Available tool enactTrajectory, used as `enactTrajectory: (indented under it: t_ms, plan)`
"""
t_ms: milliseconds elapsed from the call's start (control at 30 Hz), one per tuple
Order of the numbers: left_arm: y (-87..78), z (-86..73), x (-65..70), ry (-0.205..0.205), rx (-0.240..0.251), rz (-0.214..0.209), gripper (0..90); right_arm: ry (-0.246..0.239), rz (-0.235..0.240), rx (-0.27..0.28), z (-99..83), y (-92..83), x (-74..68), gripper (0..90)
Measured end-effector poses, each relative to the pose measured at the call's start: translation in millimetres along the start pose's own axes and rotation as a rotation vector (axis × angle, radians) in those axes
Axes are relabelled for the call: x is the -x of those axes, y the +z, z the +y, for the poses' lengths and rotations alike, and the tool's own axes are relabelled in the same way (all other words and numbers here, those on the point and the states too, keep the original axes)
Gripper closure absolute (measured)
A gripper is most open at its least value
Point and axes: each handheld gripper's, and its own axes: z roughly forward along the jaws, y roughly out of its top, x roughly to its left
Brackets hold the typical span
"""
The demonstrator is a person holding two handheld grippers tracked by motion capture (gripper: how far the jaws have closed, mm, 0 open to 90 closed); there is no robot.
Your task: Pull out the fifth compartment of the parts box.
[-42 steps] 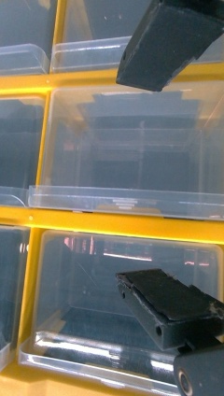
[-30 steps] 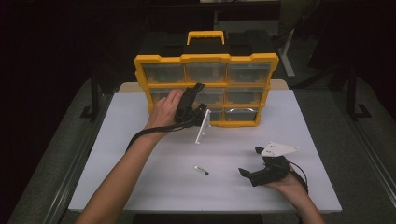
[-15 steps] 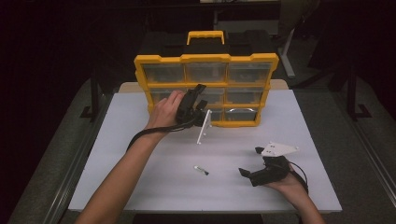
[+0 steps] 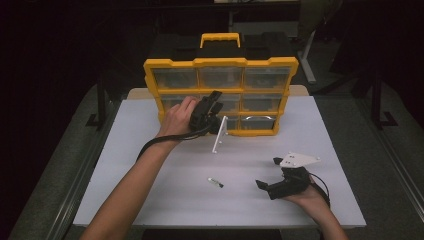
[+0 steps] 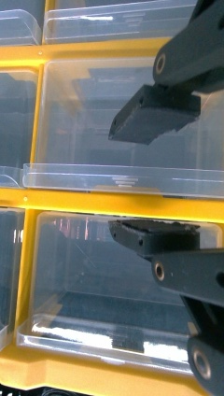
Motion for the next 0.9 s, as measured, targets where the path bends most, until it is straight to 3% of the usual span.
enactTrajectory:
  t_ms: [133,267,667,767,833,900]
  plan:
    - [0.7,0.3,0.0,-0.011,0.004,0.003,55.8,-0.002,0.0,-0.001,-0.1,0.0,0.0,0.0]
    - [-0.3,0.4,-1.3,0.011,-0.015,-0.009,60.4,-0.002,0.0,-0.001,-0.1,0.1,-0.1,0.0]
    - [0.0,0.5,-2.7,0.01,-0.013,-0.013,68.8,-0.001,0.001,-0.002,-0.1,0.0,-0.1,0.0]
    - [2.5,0.6,-0.9,-0.027,0.017,-0.005,70.8,-0.003,0.001,-0.002,-0.1,0.1,-0.2,0.0]
    - [0.4,0.9,-3.2,0.011,-0.014,-0.018,71.4,-0.002,0.001,-0.002,-0.2,0.1,-0.2,0.0]
    - [0.6,0.7,-3.3,0.011,-0.014,-0.021,72.5,0.0,0.001,-0.001,-0.1,-0.1,-0.1,0.0]
